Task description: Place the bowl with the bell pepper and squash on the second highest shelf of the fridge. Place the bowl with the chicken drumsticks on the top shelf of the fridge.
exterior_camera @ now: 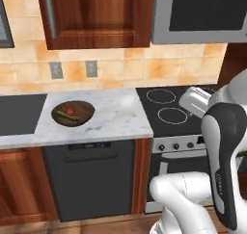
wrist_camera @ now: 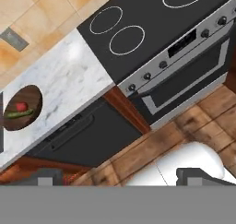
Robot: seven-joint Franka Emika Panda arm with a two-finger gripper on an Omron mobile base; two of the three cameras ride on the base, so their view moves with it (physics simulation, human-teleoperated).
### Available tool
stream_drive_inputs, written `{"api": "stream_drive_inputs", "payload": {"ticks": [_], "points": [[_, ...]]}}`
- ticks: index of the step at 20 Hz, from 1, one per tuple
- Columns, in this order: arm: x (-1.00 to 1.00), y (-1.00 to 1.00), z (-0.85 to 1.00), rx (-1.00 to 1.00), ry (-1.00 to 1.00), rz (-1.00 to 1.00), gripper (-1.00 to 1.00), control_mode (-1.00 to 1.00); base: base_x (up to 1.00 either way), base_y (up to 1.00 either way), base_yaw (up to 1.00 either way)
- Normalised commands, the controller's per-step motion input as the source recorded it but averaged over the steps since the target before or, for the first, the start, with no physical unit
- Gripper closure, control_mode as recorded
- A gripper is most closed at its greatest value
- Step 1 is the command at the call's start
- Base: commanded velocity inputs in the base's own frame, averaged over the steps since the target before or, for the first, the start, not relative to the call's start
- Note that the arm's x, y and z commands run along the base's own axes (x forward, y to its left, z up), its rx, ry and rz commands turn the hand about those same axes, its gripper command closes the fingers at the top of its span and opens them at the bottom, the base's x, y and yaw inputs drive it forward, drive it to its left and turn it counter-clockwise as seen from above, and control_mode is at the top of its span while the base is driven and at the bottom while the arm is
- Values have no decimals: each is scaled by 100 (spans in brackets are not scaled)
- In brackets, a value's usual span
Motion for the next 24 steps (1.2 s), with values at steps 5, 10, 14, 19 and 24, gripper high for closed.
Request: {"api": "stream_drive_inputs", "payload": {"ticks": [5,10,14,19,24], "points": [[0,0,0,0,0,0,-100,100,100,90,-5],[0,0,0,0,0,0,-100,100,83,78,0],[28,5,-23,-1,0,0,-100,-100,32,12,0],[48,-29,-100,4,38,0,-100,-100,0,0,0],[44,-23,-87,11,17,0,-100,-100,0,0,0]]}}
